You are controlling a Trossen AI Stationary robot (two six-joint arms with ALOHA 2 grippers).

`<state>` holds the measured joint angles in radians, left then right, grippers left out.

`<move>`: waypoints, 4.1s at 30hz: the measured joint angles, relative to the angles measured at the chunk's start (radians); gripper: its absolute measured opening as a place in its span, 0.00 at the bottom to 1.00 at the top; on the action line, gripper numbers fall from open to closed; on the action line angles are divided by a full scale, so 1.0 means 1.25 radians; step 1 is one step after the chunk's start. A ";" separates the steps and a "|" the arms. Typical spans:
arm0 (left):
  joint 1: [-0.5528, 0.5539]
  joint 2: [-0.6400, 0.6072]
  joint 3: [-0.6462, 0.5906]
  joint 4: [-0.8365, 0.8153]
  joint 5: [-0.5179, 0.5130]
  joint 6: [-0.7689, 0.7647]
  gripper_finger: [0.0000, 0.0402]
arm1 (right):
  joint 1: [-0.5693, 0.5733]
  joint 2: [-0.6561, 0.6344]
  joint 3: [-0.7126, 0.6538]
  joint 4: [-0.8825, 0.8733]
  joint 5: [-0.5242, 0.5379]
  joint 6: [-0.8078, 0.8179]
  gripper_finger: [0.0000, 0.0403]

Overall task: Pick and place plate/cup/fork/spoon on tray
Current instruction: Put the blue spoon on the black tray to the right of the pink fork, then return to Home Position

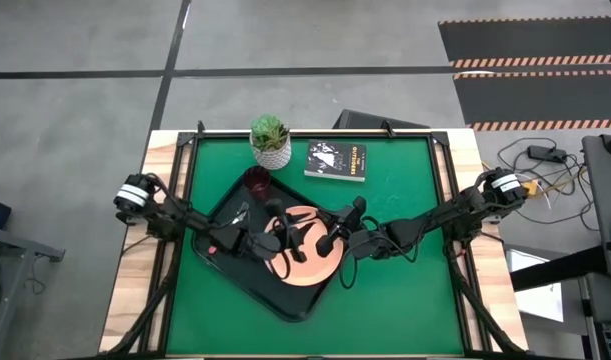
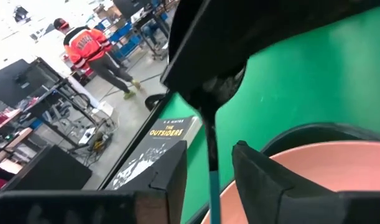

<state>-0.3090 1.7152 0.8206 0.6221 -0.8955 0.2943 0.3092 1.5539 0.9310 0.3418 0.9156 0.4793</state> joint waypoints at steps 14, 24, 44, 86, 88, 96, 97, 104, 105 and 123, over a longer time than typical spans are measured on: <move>0.000 0.000 0.000 -0.003 0.005 -0.003 0.02 | 0.000 0.000 0.000 0.000 -0.004 0.009 0.03; 0.000 0.000 0.000 -0.003 0.012 -0.059 0.01 | 0.000 0.000 0.000 -0.001 -0.005 0.006 0.10; -0.034 -0.179 -0.003 -0.407 0.076 -0.421 0.00 | 0.040 -0.144 0.000 -0.134 -0.004 -0.043 0.49; -0.030 -0.224 -0.142 -0.996 0.352 -1.313 0.01 | 0.119 -0.267 0.000 -0.384 0.002 -0.027 0.50; -0.030 -0.213 -0.142 -0.991 0.357 -1.313 0.02 | 0.119 -0.267 0.000 -0.384 0.002 -0.027 0.50; -0.031 -0.200 -0.142 -0.984 0.356 -1.320 0.03 | 0.119 -0.267 0.000 -0.386 0.002 -0.027 0.50; -0.031 -0.201 -0.142 -0.984 0.357 -1.320 0.03 | 0.119 -0.267 0.000 -0.386 0.002 -0.027 0.50; -0.031 -0.201 -0.144 -0.985 0.359 -1.313 0.03 | 0.119 -0.267 0.000 -0.386 0.002 -0.027 0.50; -0.031 -0.201 -0.144 -0.985 0.359 -1.313 0.04 | 0.119 -0.267 0.000 -0.386 0.002 -0.027 0.50; -0.031 -0.248 -0.125 -1.018 0.393 -1.255 0.13 | 0.119 -0.266 0.000 -0.386 0.003 -0.027 0.50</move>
<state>-0.3481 1.4055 0.6638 -0.6504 -0.4048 -1.2739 0.4583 1.2221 0.9310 -0.1403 0.9188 0.4454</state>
